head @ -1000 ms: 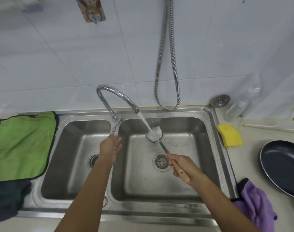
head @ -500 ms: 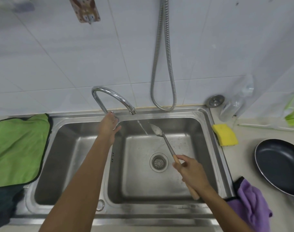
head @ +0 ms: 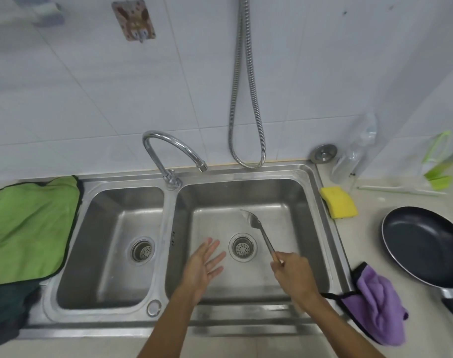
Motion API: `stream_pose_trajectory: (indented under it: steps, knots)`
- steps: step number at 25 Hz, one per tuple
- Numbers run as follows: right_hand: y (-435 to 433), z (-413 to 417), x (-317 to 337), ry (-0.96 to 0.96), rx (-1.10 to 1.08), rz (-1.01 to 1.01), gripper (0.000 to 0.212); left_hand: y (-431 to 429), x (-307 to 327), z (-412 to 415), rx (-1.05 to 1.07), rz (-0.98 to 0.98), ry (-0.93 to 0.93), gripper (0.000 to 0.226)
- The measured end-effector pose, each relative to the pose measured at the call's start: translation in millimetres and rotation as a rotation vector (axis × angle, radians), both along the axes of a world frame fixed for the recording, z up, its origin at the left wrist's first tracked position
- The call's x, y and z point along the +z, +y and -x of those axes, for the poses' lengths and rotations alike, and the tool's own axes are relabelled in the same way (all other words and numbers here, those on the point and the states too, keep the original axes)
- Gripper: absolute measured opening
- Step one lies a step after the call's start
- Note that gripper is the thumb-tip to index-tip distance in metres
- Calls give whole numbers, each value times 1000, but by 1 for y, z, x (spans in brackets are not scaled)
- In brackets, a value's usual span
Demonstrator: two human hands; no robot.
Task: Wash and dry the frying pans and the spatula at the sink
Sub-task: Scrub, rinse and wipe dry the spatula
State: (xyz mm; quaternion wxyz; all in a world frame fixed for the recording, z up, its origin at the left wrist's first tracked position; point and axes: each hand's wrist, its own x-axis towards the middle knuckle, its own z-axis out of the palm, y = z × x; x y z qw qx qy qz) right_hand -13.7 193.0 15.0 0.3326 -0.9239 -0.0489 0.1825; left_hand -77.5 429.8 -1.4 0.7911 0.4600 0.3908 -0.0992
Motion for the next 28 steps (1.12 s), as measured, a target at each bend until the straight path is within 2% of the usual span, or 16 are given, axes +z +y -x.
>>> stream_pose_trajectory:
  steps: [4,8,11,15,17,23,24,28]
  knots:
    - [4,0,-1,-104,14,-80,9,-23,5,2,-85,12,-2,42]
    - [14,-7,-9,-17,87,71,20,-42,14,-6,-159,-23,-13,33]
    - [20,-5,-8,-91,92,7,15,-54,14,-12,-196,-37,-13,25]
    - [26,7,7,103,69,-257,24,-72,13,-14,-313,-80,29,40]
    - [29,13,14,158,71,-331,27,-77,11,-18,-306,-58,7,43]
    - [18,0,21,229,145,-334,30,-75,7,-21,-182,-46,43,35]
    - [8,-2,20,179,136,-299,29,-73,5,-20,-177,-51,70,34]
    - [-73,-2,17,-295,44,-25,30,-78,6,-13,-175,-21,115,33]
